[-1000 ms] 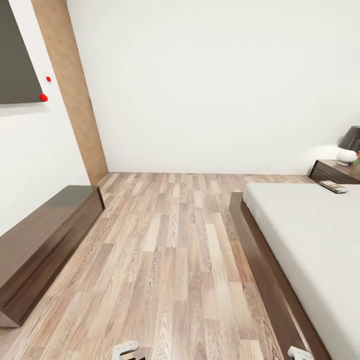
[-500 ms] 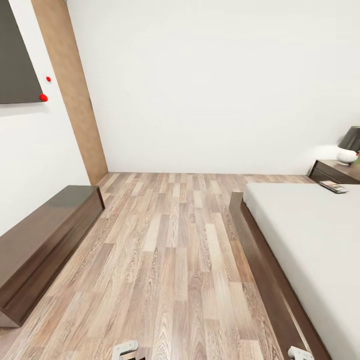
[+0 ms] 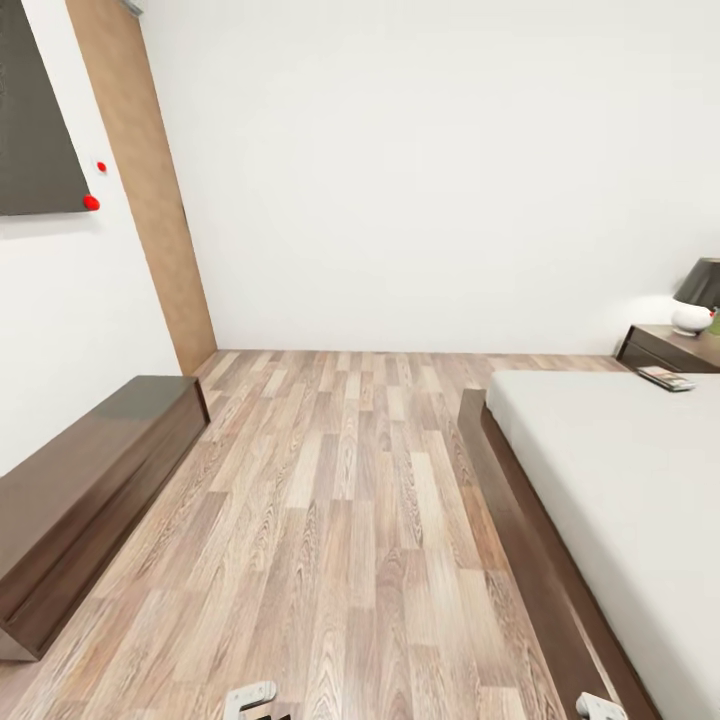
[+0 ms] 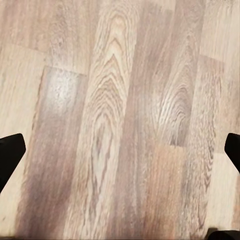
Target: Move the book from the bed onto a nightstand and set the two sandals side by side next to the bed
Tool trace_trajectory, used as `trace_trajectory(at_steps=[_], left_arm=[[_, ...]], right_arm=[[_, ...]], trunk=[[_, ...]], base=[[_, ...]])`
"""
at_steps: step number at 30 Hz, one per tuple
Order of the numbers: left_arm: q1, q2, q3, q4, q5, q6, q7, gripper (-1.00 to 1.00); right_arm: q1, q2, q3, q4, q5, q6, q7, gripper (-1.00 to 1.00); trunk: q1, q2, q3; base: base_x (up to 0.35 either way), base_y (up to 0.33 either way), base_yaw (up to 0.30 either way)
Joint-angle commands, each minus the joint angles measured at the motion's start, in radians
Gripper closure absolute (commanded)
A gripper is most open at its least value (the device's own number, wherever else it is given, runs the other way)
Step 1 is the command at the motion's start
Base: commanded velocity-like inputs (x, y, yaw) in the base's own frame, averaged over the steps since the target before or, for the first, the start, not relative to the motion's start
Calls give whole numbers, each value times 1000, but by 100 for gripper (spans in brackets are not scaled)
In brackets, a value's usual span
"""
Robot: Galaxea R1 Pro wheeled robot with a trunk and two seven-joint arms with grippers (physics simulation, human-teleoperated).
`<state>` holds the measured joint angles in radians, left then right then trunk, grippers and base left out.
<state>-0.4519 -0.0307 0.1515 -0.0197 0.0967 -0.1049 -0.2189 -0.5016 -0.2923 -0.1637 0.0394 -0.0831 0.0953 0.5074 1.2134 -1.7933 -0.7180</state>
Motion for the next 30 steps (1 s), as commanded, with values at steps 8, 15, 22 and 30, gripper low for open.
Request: trace_trajectory(at_steps=[8, 15, 22, 30], left_arm=[[-1, 0, 2, 1, 9, 1, -5, -100], [-1, 0, 3, 1, 9, 1, -5, -100], [-1, 1, 3, 1, 9, 1, -5, -100], [-1, 0, 2, 1, 9, 1, -5, -100]], right_arm=[[-1, 0, -4, 2, -9, 7, 3, -100], [-1, 16, -4, 2, -9, 7, 2, -100], [-1, 32, -5, 2, -11, 7, 3, -100], [-1, 33, -5, 1, -15, 7, 3, -100]], trunk=[[0, 0, 0], [0, 0, 0], [0, 0, 0], [0, 0, 0]], base=[[186, 0, 0], [328, 0, 0], [334, 0, 0], [334, 0, 0]])
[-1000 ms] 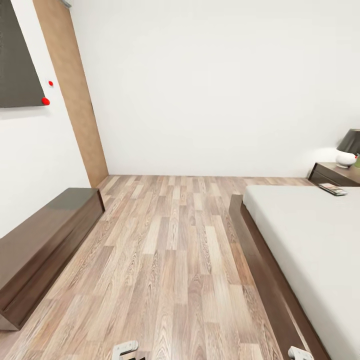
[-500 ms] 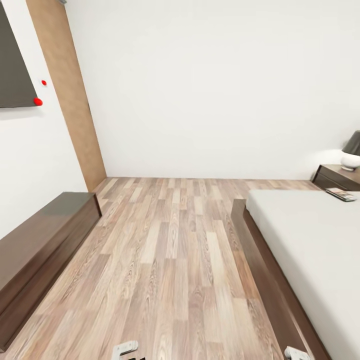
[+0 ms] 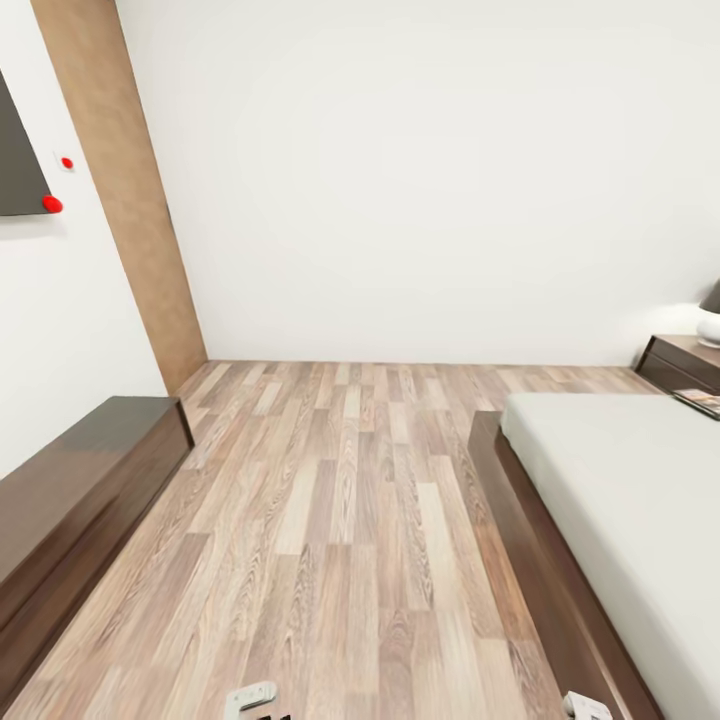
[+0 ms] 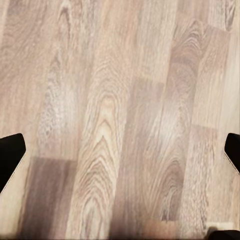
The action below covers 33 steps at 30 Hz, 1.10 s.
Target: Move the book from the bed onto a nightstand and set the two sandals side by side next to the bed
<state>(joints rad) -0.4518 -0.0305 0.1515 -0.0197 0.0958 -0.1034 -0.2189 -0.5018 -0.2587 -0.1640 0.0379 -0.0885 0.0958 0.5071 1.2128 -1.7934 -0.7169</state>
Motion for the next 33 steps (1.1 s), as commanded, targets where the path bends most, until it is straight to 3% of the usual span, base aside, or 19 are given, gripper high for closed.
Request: trace_trajectory(at_steps=[1, 33], left_arm=[[-1, 0, 2, 1, 10, -1, -5, -100], [-1, 0, 2, 1, 11, -1, -4, -100]], right_arm=[[-1, -1, -5, 2, -10, 7, 4, -100], [-1, 0, -5, 2, -8, 7, 2, -100]], trunk=[[1, 0, -1], [1, 0, -1]], base=[[334, 0, 0], [334, 0, 0]])
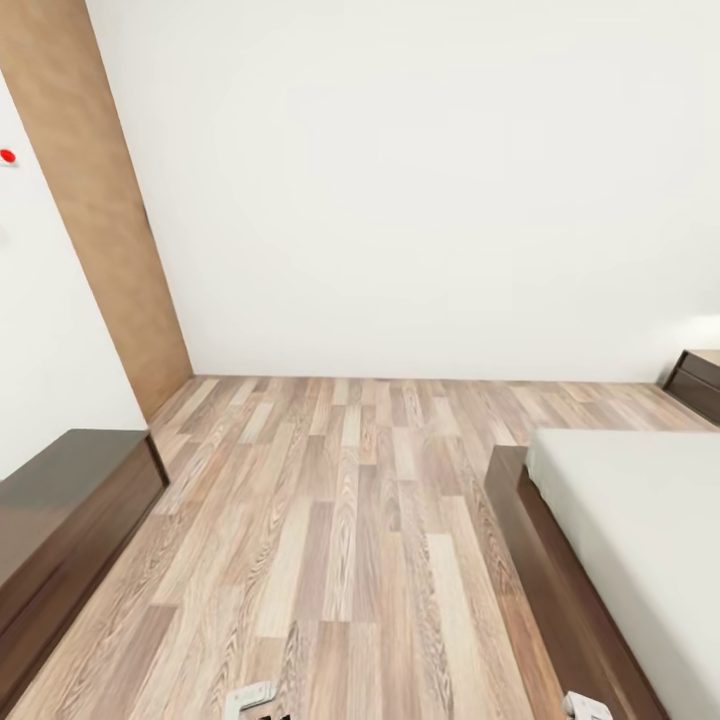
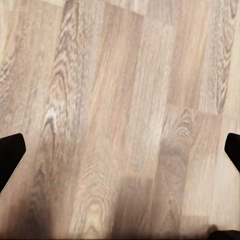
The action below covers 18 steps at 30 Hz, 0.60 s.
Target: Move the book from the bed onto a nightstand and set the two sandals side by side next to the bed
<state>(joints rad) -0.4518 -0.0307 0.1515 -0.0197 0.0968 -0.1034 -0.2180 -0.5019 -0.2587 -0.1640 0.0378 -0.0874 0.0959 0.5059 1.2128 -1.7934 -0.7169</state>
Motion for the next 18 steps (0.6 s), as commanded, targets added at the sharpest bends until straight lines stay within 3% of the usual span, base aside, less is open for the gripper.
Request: trace_trajectory(at_steps=[1, 18], left_arm=[[-1, 0, 2, 1, 10, -1, -5, -100], [-1, 0, 2, 1, 10, -1, -5, -100]], right_arm=[[-1, -1, -5, 2, -9, 7, 4, -100], [-1, 0, -5, 2, -9, 7, 3, -100]], trunk=[[1, 0, -1], [1, 0, -1]], base=[[334, 0, 0], [334, 0, 0]])
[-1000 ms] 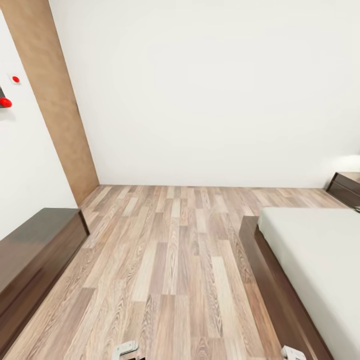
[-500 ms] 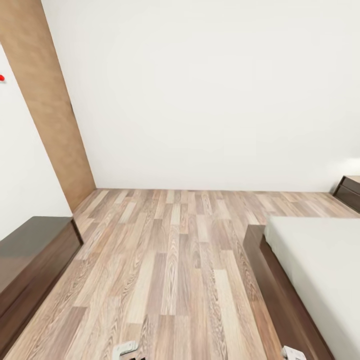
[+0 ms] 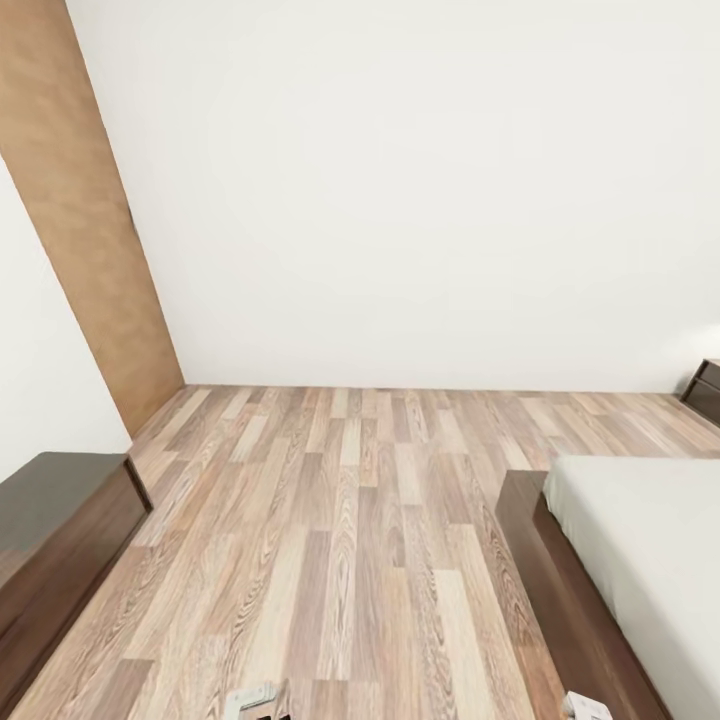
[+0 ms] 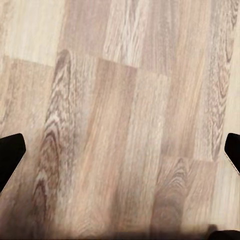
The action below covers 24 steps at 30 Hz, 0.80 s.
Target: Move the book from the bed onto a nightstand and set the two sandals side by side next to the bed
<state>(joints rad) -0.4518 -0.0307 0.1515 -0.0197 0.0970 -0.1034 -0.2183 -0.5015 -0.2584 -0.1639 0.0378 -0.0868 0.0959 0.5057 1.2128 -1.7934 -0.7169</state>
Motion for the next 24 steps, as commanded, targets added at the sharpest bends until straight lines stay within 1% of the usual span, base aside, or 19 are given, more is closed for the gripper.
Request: trace_trajectory(at_steps=[1, 24], left_arm=[[-1, 0, 2, 1, 10, -1, -5, -100], [-1, 0, 2, 1, 10, -1, -5, -100]], right_arm=[[-1, -1, -5, 2, -9, 7, 4, -100], [-1, 0, -5, 2, -8, 7, 4, -100]], trunk=[[1, 0, -1], [1, 0, -1]], base=[[334, 0, 0], [334, 0, 0]])
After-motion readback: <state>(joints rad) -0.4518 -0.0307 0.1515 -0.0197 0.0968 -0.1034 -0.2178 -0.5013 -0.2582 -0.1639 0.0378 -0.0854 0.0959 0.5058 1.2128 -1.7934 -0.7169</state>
